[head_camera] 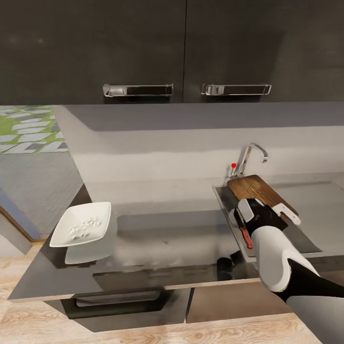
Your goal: In the kitchen, take the Vidalia onion out of the sink, dice it on the chopping board with the paring knife, put the diced onion into the bowl on the countertop, then place both the paring knife and the chopping board into the sink.
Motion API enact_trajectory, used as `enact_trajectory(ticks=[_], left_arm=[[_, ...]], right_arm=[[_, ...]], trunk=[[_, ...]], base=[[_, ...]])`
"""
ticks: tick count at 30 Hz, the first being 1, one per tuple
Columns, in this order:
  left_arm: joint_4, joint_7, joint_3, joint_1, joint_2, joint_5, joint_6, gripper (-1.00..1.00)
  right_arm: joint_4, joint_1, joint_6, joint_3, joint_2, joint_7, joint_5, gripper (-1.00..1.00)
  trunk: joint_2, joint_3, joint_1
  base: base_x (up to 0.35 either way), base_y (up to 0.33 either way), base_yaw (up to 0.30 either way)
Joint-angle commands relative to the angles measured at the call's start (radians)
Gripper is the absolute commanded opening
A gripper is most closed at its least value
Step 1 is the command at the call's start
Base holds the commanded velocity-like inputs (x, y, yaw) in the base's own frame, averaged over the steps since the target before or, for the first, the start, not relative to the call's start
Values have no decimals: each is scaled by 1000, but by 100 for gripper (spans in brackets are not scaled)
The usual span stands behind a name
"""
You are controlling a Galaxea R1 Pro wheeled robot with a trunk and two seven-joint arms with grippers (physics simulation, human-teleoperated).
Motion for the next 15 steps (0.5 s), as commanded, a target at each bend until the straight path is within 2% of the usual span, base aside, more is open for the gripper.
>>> enact_trajectory(ticks=[1,3,7,8,12,15], left_arm=[[4,1,-3,-1,0,9,-8,100],[4,1,-3,0,0,9,-7,100],[4,1,-3,0,0,9,-8,100],[4,1,-3,1,0,9,-8,100],[4,1,-3,2,-1,9,-7,100],[4,1,-3,2,0,9,-7,100]], right_arm=[[3,-1,-2,-3,1,-1,-3,-100],[11,-1,-2,-4,0,-2,-20,-100],[38,-1,-6,-5,-4,-6,-80,-100],[62,-1,-30,-7,-6,-8,-89,-100],[128,0,-99,-9,-10,-8,-95,-100],[146,0,-112,-9,-14,-9,-96,-100]], trunk=[[-2,-2,0],[-2,-2,0],[-2,-2,0],[-2,-2,0],[-2,-2,0],[-2,-2,0]], base=[[0,0,0],[0,0,0],[0,0,0],[0,0,0],[0,0,0],[0,0,0]])
